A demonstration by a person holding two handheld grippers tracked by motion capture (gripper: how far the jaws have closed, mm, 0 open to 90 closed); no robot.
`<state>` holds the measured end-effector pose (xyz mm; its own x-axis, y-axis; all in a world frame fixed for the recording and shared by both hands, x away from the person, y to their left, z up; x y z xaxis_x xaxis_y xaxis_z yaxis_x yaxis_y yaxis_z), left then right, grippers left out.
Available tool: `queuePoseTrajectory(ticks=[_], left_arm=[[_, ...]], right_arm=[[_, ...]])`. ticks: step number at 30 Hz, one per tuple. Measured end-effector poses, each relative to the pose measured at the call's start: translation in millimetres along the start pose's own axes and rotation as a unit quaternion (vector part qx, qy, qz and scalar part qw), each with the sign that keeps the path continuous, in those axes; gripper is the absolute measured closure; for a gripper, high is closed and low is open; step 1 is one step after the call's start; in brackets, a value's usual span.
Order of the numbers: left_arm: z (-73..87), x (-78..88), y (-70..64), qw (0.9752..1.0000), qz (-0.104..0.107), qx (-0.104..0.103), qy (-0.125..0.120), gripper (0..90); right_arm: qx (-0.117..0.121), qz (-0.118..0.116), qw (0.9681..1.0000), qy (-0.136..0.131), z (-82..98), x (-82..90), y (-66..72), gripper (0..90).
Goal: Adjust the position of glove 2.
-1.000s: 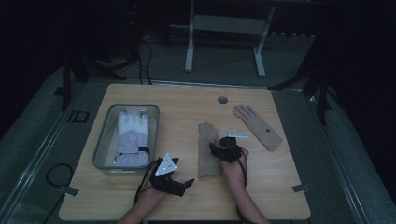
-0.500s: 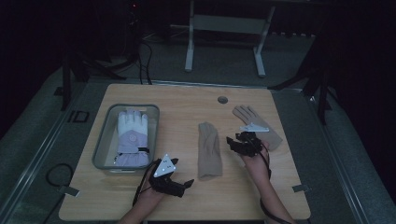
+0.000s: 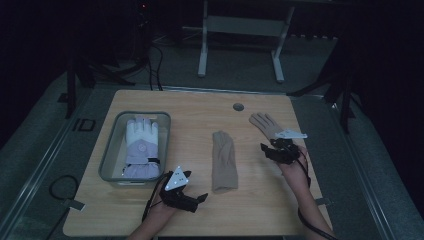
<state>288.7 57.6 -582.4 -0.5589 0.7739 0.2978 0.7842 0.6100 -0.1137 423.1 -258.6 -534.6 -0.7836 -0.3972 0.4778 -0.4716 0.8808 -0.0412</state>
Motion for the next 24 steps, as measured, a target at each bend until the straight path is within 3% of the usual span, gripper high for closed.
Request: queuePoseTrajectory(ticks=[1, 4, 5, 11, 17, 24], left_arm=[[0.1, -0.1, 0.3, 1.0, 0.001, 0.001, 0.0, 2.0], [0.5, -0.4, 1.2, 1.0, 0.003, 0.006, 0.0, 2.0], [0.5, -0.4, 1.2, 1.0, 0.003, 0.006, 0.0, 1.9], [0.7, -1.0, 1.7, 1.0, 0.004, 0.005, 0.0, 1.9], [1.0, -1.2, 0.7, 1.0, 0.005, 0.004, 0.0, 2.0], [-0.1, -0.1, -0.6, 1.0, 0.006, -0.004, 0.002, 1.9]], right_arm=[[0.001, 0.01, 0.9999, -0.008, 0.9, -0.2, -14.9, 51.3], [-0.001, 0.031, 0.9995, -0.009, 0.7, -3.1, -32.4, 52.9], [-0.001, 0.031, 0.9995, -0.009, 0.7, -3.1, -32.4, 52.9], [-0.032, 0.063, 0.9974, -0.009, -5.4, -15.0, -66.7, 55.9], [-0.04, 0.069, 0.9968, -0.002, -5.6, -30.4, -80.4, 56.3], [-0.05, 0.087, 0.9944, 0.035, 7.2, -59.1, -90.7, 55.7]])
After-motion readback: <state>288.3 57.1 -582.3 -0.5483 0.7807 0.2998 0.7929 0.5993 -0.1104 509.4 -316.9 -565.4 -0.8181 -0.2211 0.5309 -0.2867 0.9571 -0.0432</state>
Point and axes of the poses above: each handheld gripper's, and its own axes: x roughly backward along the jaws, z roughly out of its underside, y roughly to its left, the point moved 5 cm from there along -x, roughly forward along the jaws, and after that the axes turned 11 degrees about -y, right-handed, at the moved point
